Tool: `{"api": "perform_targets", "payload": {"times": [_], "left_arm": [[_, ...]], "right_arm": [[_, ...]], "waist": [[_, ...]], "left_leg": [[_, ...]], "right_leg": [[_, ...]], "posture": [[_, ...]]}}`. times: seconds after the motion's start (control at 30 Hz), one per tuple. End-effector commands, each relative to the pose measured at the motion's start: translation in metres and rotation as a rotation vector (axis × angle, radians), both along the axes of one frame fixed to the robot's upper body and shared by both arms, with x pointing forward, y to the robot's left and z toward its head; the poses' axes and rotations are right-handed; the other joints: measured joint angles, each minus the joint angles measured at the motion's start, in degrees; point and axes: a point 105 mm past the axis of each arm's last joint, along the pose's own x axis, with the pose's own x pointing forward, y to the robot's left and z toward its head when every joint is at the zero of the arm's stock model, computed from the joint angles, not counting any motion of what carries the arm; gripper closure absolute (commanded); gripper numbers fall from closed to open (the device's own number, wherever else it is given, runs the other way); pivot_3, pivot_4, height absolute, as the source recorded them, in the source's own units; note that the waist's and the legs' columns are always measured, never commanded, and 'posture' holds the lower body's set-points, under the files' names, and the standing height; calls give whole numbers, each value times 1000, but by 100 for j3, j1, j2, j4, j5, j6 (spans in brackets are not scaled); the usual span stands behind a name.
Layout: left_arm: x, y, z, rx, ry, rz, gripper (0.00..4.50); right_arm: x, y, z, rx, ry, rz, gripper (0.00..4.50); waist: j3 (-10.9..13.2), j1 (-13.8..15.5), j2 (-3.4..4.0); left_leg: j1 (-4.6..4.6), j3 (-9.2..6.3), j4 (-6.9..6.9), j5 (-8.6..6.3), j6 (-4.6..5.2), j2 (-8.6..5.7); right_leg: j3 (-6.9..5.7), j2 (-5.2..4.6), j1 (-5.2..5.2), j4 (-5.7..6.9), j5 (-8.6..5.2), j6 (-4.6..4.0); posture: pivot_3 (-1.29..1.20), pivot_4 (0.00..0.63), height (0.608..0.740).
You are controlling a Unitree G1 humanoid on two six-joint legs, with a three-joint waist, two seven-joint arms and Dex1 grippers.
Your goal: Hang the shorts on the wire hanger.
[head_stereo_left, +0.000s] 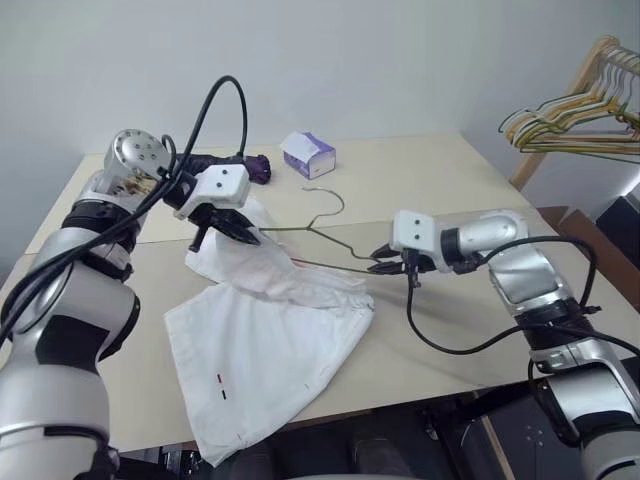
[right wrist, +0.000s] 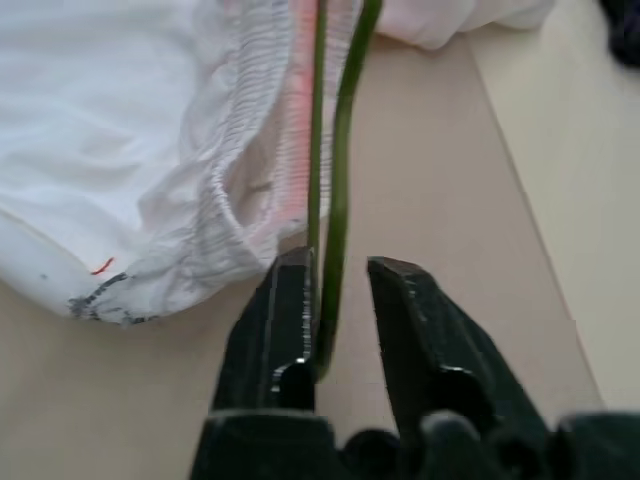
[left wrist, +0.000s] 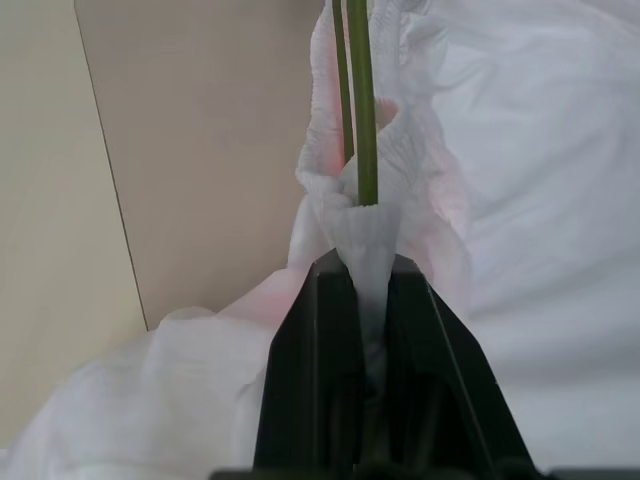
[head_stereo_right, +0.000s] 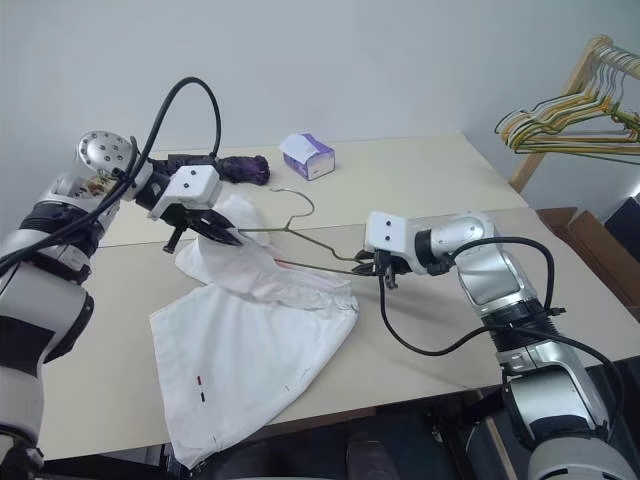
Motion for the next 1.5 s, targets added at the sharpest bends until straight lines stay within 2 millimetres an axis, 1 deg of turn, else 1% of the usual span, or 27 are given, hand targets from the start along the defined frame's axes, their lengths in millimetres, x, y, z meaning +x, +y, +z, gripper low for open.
{"api": "perform_targets", "payload": {"times": [0.03, 0.07, 0.13, 0.2, 0.23, 0.27, 0.3, 0.37, 0.43, 0.5, 0.6, 0.7, 0.8, 0.9, 0.93, 1.1, 1.2, 1.27, 1.37, 1.5], "left_arm": [[6, 4, 26, -15, -90, 18, 4500], [7, 6, 29, -24, -102, 32, 4500], [10, 10, 35, -37, -119, 63, 4500], [11, 13, 38, -37, -133, 81, 4500], [12, 14, 40, -43, -142, 89, 4500], [13, 14, 42, -56, -150, 99, 4500], [14, 14, 44, -73, -158, 109, 4500], [15, 14, 50, -97, -171, 114, 4500], [15, 14, 55, -113, -180, 115, 4500], [14, 14, 58, -123, -180, 114, 4500], [13, 16, 59, -121, -183, 111, 4500], [13, 17, 58, -117, -181, 111, 4500], [13, 18, 57, -115, -182, 112, 4500], [13, 19, 57, -116, -183, 115, 4500], [13, 20, 57, -116, -183, 117, 4500], [12, 22, 55, -118, -182, 124, 4500], [12, 24, 55, -119, -181, 128, 4500], [12, 24, 55, -124, -183, 126, 4500], [11, 24, 56, -139, -178, 125, 4500], [8, 24, 54, -127, -169, 115, 4500]], "right_arm": [[4, -18, 36, 86, -110, -95, 1909], [4, -25, 43, 108, -125, -131, 1655], [2, -38, 58, 164, -154, -199, 957], [-1, -48, 68, 225, -143, -270, 225], [-5, -53, 70, 251, -121, -299, 23], [-10, -57, 70, 266, -106, -314, 23], [-16, -59, 67, 286, -56, -330, 23], [-27, -58, 55, 322, 54, -352, 23], [-33, -48, 36, 365, 187, -379, 23], [-33, -36, 21, 393, 252, -412, 23], [-32, -5, -9, 422, 347, -430, 23], [-27, 16, -30, 436, 418, -455, 23], [-22, 24, -42, 429, 440, -478, 23], [-20, 30, -42, 483, 483, -466, 568], [-20, 31, -41, 489, 492, -459, 880], [-21, 36, -40, 518, 511, -447, 2665], [-23, 39, -41, 518, 508, -438, 3646], [-21, 39, -43, 517, 509, -452, 4399], [-17, 35, -47, 509, 492, -491, 4459], [0, 5, -55, 454, 410, -619, 4459]], "waist": [[0, -16, -1], [1, -23, -1], [1, -34, -1], [1, -51, -1], [1, -60, -1], [1, -66, -1], [0, -69, -1], [0, -76, -2], [-1, -99, -3], [-1, -126, -3], [-1, -173, -3], [0, -183, -3], [0, -158, -3], [0, -114, -3], [0, -105, -3], [-1, -91, -3], [-1, -89, -3], [-1, -90, -3], [-1, -90, -3], [-1, -87, -3]], "left_leg": [[-2, 0, 0, 0, 0, 0], [-2, 0, 0, 0, 0, 0], [-1, -1, 1, 0, 0, -1], [-2, -5, 0, 0, 0, 0], [0, -6, -1, 0, 0, 0], [0, -9, -1, 0, 0, 0], [0, -10, -1, 0, 0, 0], [2, -13, -1, 0, 0, 1], [5, -14, 0, 0, 0, 2], [9, -19, 0, 0, 0, 4], [13, -38, -1, 0, 0, 3], [7, -46, -3, 0, 1, -2], [-2, -51, 0, -1, 1, -5], [-3, -55, 3, -1, 1, -6], [-2, -57, 3, -1, 1, -6], [-1, -60, 3, -1, 1, -6], [-1, -62, 3, -1, 1, -6], [-1, -63, 3, -1, 1, -6], [0, -65, 3, -1, 1, -6], [-1, -67, 3, -1, 1, -6]], "right_leg": [[-1, 0, 0, -1, 0, 0], [-1, 0, 0, 0, 0, 0], [-2, -1, 0, 1, 0, 0], [-4, -1, 0, 1, 0, 0], [-4, -1, 2, 0, 0, 0], [-4, -1, 3, 1, 0, 0], [-4, -1, 3, 1, 0, 0], [-7, -1, 7, 0, 0, 0], [-7, -1, 10, 1, 0, 0], [-5, 0, 13, 4, 0, 0], [-3, 2, 13, 6, 0, 0], [-3, 0, 11, 5, -1, 1], [-6, -5, 9, 2, -1, 2], [-11, -7, 10, 3, -1, 3], [-12, -6, 10, 4, -1, 3], [-12, -5, 11, 5, 0, 3], [-13, -5, 11, 5, 0, 3], [-13, -5, 11, 6, 0, 3], [-14, -5, 12, 6, 0, 3], [-14, -5, 12, 6, 0, 3]], "posture": [[-144, 0, 740], [-144, 0, 740], [-145, 0, 740], [-148, 0, 740], [-149, 0, 740], [-152, 0, 740], [-154, 0, 740], [-156, 0, 740], [-154, 0, 740], [-153, 0, 740], [-143, 0, 740], [-133, 0, 740], [-126, 0, 740], [-117, 0, 740], [-117, 0, 740], [-111, 0, 740], [-110, 0, 740], [-110, 0, 740], [-109, 0, 740], [-99, 0, 740]]}}
